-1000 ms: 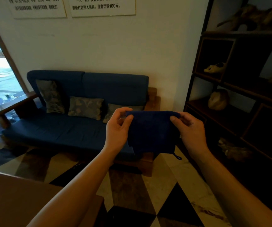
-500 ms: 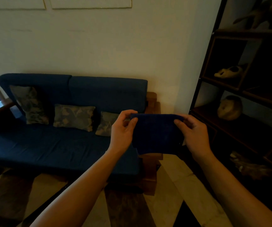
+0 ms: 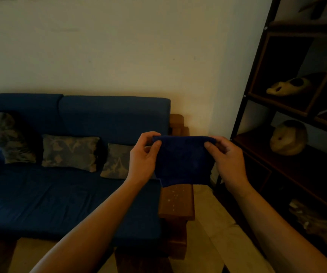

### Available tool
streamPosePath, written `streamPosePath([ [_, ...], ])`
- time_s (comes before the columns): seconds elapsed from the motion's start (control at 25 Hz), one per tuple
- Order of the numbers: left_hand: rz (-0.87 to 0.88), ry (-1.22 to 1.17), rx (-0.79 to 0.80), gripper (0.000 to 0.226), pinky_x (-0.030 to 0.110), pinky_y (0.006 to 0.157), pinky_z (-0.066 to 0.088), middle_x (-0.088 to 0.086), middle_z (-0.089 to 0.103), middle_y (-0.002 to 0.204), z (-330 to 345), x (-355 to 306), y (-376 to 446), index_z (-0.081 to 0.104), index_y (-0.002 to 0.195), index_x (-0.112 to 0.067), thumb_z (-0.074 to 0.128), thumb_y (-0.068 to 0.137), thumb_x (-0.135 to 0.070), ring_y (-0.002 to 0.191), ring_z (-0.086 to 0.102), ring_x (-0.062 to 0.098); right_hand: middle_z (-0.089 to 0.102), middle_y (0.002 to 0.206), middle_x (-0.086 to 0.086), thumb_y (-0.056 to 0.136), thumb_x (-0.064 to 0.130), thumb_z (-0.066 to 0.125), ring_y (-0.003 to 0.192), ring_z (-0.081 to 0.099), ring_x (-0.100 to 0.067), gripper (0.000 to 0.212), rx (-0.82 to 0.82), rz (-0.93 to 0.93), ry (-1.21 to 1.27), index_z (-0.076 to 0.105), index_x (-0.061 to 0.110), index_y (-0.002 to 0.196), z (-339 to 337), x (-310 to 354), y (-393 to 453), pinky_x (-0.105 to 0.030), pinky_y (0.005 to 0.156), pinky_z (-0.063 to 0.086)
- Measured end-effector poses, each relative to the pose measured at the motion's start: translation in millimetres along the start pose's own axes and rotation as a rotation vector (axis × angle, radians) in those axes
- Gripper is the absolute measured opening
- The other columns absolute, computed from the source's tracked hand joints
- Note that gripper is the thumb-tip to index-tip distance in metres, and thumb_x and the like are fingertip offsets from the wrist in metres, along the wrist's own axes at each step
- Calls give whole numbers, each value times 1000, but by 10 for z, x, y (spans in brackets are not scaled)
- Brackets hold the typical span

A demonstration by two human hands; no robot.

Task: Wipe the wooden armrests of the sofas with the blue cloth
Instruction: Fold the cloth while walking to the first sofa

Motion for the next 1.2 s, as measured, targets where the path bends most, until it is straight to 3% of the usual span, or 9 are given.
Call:
streamPosePath([
  [0.32,-65,40,-31,18,27,72,59,-4,66,106,605,592,1085,57,117,-18,54,101,-14,88,68,9,71,95,5,97,13,59,86,67,-2,17,52,38,-5,69,26,96,-79,-591,1406,-19,72,54],
  [0.48,-107,53,-62,17,27,72,58,-4,66,106,645,856,1392,56,116,-23,54,101,-16,88,67,9,72,97,4,97,16,60,95,69,-16,18,82,80,5,70,30,96,69,-880,1779,-32,79,57],
  [0.64,-137,80,-41,17,29,72,59,-6,65,105,664,1123,1668,57,116,-24,54,101,-17,88,66,8,73,101,1,97,17,60,97,69,-19,18,62,104,7,70,32,97,180,-1090,1987,-35,81,57],
  [0.84,-190,82,-8,15,22,71,57,-8,65,104,674,1447,1759,58,114,-22,54,101,-15,87,65,0,72,105,-2,98,21,59,99,69,-20,15,48,191,-23,69,23,107,271,-1465,2089,-39,84,58],
  [0.96,-288,105,30,15,28,68,58,-9,66,102,676,1827,1612,57,113,-26,54,101,-17,83,67,7,70,107,1,98,20,57,100,67,-16,18,56,285,-90,67,18,112,339,-1832,1945,-38,87,57],
  [1.2,-558,121,150,24,30,77,59,-10,64,107,785,2711,771,55,108,-40,53,100,-16,95,66,5,69,106,7,97,31,59,100,65,-12,18,61,523,-237,68,26,112,272,-2862,1185,-40,84,56],
])
Point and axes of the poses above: each hand's wrist, its own y-axis towards the middle knuckle, its own z-axis out of the palm, x = y × z, the point moved 4 cm from there along y, towards the middle knuckle
